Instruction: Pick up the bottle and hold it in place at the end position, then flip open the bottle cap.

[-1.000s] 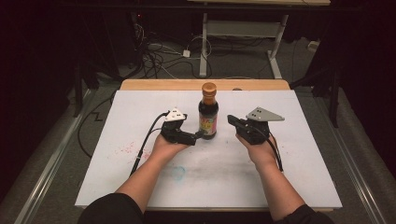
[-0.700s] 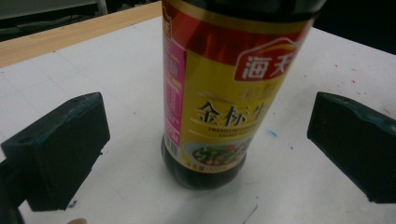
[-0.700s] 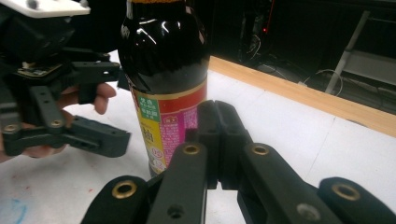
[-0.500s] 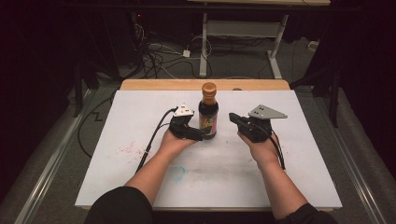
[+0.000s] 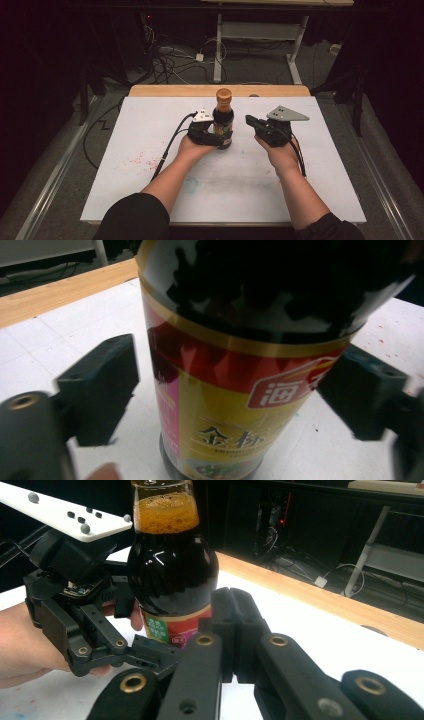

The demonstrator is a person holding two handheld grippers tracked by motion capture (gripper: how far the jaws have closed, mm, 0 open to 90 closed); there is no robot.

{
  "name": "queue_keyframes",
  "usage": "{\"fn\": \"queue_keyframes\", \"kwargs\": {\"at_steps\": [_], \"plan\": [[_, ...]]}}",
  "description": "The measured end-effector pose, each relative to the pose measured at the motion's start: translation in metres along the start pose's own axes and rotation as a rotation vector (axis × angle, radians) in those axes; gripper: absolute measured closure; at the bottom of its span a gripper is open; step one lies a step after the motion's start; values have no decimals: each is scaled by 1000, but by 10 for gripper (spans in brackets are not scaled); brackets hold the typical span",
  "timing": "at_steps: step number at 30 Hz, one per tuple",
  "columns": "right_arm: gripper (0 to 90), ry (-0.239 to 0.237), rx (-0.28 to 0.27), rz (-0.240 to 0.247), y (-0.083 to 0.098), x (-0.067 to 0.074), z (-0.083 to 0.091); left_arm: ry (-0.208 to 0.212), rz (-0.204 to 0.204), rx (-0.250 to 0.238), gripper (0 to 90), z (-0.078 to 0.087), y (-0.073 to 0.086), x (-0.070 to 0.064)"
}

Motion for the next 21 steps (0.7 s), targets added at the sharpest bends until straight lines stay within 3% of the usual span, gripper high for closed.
{"fn": "queue_keyframes", "kwargs": {"at_steps": [1,2,3,4,6,21], "plan": [[900,1,6,1,0,0,-1,1,10,-6,166,-1,0,0],[900,1,9,-3,1,-1,-3,20,-110,93,194,6,2,7],[900,5,15,-3,1,-1,-4,22,-5,4,235,0,2,0],[900,4,13,-3,1,-1,-6,22,-103,76,250,5,3,5],[900,7,17,-2,1,-2,-8,29,-133,91,261,7,4,7],[900,7,7,4,-7,0,-9,21,-109,49,275,6,6,5]]}}
Point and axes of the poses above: each handheld gripper's, and its own axes: z roughly backward along the jaws, y roughly out of its underside, x roughly to its left, the point moved 3 cm from there along -z, roughly forward along the jaws, and after that the axes turned 1 degree about -y, right-handed, at the moved point
